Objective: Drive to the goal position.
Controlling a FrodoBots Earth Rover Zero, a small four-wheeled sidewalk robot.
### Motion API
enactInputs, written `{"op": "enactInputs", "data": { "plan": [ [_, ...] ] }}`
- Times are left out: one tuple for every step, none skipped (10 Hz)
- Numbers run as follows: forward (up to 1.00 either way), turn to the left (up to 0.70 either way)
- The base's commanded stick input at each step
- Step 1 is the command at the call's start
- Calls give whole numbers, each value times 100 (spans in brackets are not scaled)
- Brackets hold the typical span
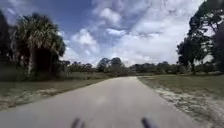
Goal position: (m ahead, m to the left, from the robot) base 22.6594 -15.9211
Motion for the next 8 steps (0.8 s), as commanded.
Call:
{"op": "enactInputs", "data": {
  "plan": [
    [69,3],
    [69,3],
    [69,3],
    [69,3],
    [69,3],
    [69,3],
    [69,3],
    [69,3]
  ]
}}
